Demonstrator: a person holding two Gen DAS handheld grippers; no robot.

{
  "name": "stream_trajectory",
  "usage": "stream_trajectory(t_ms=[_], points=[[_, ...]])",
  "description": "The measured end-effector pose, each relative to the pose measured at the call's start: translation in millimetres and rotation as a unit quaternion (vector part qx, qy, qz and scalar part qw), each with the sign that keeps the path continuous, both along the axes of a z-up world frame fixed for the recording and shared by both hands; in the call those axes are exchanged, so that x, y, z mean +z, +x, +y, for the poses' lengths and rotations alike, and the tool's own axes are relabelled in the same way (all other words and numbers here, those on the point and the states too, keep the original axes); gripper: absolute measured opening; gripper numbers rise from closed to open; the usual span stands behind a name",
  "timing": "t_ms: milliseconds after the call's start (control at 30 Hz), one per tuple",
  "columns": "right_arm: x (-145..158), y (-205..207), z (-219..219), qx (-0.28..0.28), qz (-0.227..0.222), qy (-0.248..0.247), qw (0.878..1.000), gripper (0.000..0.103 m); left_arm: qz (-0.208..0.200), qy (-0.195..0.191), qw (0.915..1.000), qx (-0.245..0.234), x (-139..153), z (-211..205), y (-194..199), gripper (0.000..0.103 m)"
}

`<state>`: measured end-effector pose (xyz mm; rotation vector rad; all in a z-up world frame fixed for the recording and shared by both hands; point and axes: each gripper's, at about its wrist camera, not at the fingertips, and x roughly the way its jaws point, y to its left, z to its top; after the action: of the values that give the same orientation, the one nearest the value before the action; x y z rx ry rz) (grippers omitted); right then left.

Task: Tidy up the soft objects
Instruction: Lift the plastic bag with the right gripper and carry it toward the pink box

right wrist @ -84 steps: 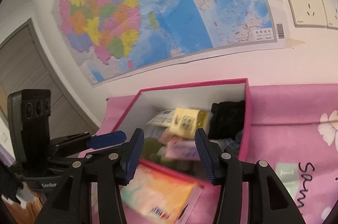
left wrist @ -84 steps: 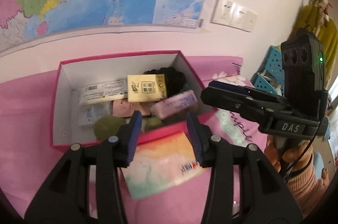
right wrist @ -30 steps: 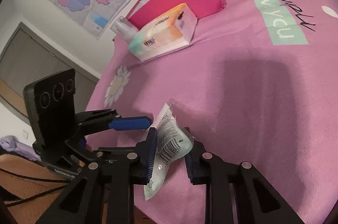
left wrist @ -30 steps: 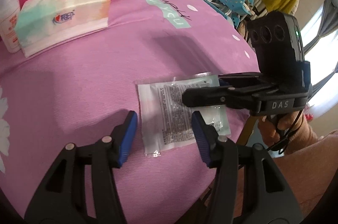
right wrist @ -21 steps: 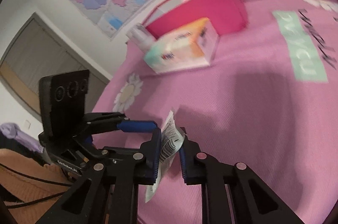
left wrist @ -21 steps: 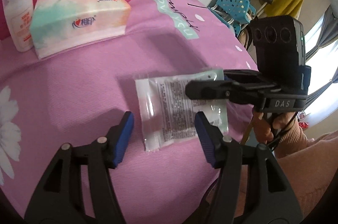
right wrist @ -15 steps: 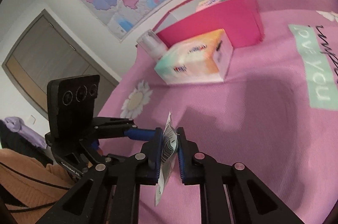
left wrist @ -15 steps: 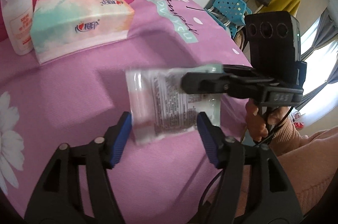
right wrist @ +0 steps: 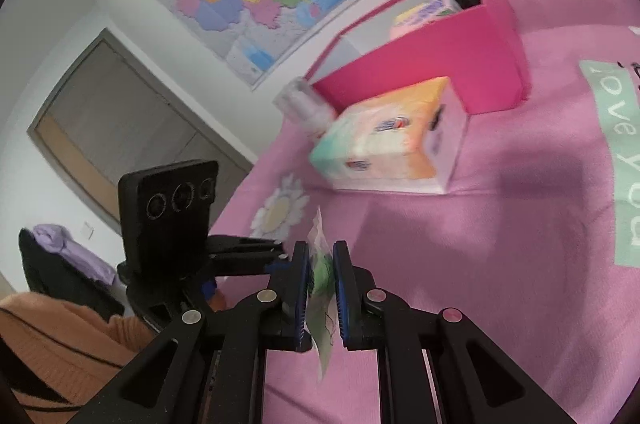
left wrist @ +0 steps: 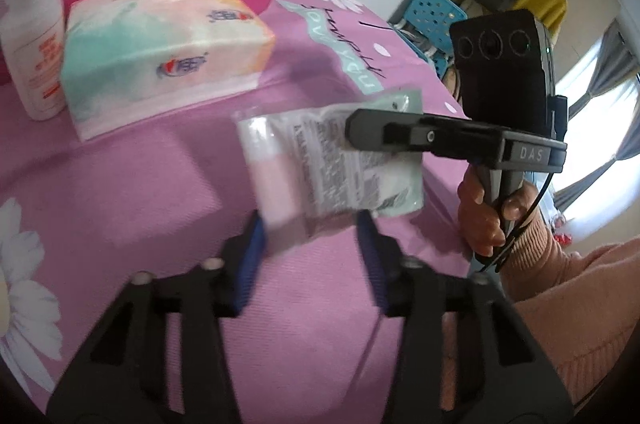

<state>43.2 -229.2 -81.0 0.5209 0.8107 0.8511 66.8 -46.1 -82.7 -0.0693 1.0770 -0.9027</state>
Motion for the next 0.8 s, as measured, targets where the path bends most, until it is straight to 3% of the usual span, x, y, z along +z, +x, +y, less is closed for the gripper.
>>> stream_trajectory(t_ms=[267, 333, 400, 467, 500, 700, 800], points=[[-9, 11, -1, -0.019, 0.026, -0.006, 0.999, 0.011, 0.002, 0.002, 0.9999, 0.016, -2, -2, 5, 0.032], [-13, 14, -5, -0.018, 0.038, 0.017, 0.999, 0.011, 0.015, 0.002, 0.9998, 0.013, -6, -1, 9, 0.032], [-14, 14, -7, -0.016, 0.038, 0.027, 0.999, 0.011, 0.018, -0.004, 0.9998, 0.010, -5, 0, 11, 0.041], [-14, 15, -8, -0.013, 0.039, 0.041, 0.998, 0.012, 0.007, -0.010, 0.9999, 0.010, 0, 3, 11, 0.057], [-14, 15, -9, -0.011, 0.041, 0.050, 0.998, 0.012, 0.000, -0.011, 0.9999, 0.011, 2, 4, 11, 0.059], [-14, 17, -7, 0.018, 0.044, 0.094, 0.994, 0.011, -0.005, -0.029, 0.9990, -0.033, 12, -1, 8, 0.062], [-13, 20, -2, 0.026, 0.042, 0.096, 0.994, 0.011, -0.006, -0.019, 0.9994, -0.027, 8, -7, 7, 0.058]])
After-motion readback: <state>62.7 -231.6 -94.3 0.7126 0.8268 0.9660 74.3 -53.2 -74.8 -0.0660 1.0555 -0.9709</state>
